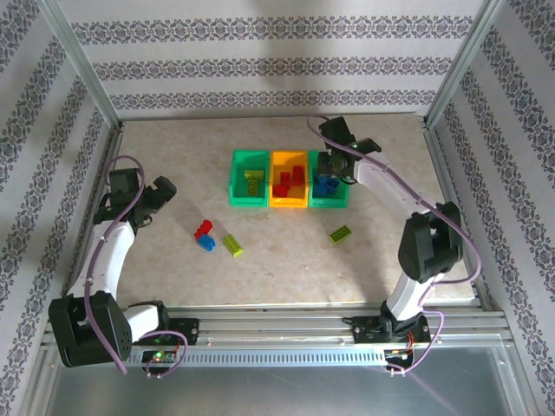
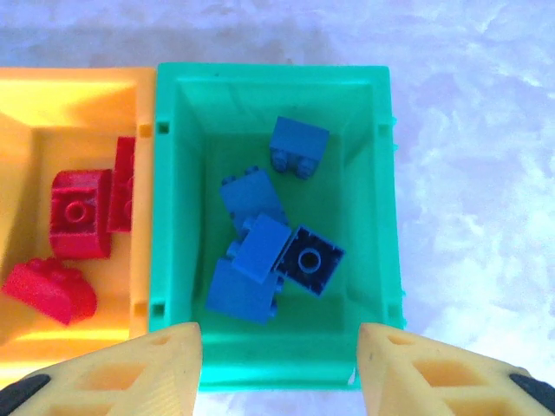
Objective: Sort the legos into containers by color
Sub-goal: Place the lego in the container, then pick up the lego from the middle-right of the table.
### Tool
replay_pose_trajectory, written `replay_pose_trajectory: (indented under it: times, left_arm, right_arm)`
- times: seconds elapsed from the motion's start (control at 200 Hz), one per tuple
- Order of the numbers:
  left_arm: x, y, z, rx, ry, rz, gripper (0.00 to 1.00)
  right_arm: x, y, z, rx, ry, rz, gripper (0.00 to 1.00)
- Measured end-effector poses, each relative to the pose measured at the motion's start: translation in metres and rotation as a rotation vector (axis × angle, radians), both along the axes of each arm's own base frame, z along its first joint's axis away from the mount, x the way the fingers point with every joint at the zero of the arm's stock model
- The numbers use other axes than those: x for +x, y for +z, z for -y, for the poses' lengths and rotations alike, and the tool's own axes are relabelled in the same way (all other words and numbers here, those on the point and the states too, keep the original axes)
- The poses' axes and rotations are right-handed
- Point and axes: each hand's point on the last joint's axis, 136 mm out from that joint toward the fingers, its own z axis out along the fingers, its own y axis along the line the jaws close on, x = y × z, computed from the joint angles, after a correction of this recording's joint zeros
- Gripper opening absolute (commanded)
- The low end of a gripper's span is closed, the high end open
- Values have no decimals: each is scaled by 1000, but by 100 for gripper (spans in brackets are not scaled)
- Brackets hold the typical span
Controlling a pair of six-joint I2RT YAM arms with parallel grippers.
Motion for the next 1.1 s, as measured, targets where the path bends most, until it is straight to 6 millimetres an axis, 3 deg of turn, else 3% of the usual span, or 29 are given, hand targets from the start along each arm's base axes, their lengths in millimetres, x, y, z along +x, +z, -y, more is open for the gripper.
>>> replay_pose_trajectory:
  times: [0.125, 0.275, 0.485, 0.515, 0.76, 1.099]
  left_arm:
    - [0, 0, 0, 0, 0, 0, 100]
    - [0, 0, 1, -5, -4, 1, 100]
    - [0, -2, 5, -20, -18, 2, 100]
    - [0, -3, 5, -22, -20, 1, 100]
    - [-7, -8, 11, -42, -38, 3, 100]
    - [-11, -11, 15, -54, -50, 5, 100]
  right_arm:
    - [-37, -5, 3, 5, -25, -12, 55]
    - [-80, -28, 11, 2, -70, -67, 61]
    - [-124, -51, 24, 33, -162, -113, 76]
    - [-128, -53, 24, 38, -172, -116, 84]
    - [-150, -84, 32, 64, -263, -182, 87]
    - [-141, -121, 24, 61, -297, -256, 86]
